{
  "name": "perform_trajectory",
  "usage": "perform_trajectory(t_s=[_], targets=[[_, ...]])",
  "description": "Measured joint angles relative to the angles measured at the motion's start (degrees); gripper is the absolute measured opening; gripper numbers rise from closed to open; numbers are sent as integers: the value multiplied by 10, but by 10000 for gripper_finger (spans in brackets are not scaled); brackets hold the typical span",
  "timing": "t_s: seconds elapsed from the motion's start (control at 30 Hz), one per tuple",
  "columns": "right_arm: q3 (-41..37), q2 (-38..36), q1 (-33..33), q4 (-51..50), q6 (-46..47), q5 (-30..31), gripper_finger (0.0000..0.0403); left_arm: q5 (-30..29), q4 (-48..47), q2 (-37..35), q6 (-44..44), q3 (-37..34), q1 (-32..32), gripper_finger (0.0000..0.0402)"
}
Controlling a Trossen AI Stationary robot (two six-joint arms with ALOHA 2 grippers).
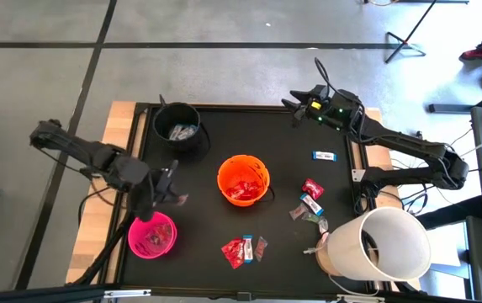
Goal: Sort candy
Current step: Put the transparent candy into the pink bucket
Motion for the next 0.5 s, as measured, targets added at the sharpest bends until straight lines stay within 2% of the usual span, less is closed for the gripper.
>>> perform_trajectory(t_s=[0.27, 0.37, 0.5], targets=[[0, 0, 0, -10, 0, 0, 246, 9, -248, 9, -210, 77, -81, 9], [0, 0, 0, -9, 0, 0, 246, 51, -276, 18, -288, 80, -104, 9], [0, 0, 0, -9, 0, 0, 246, 82, -277, 47, -344, 80, -132, 9]])
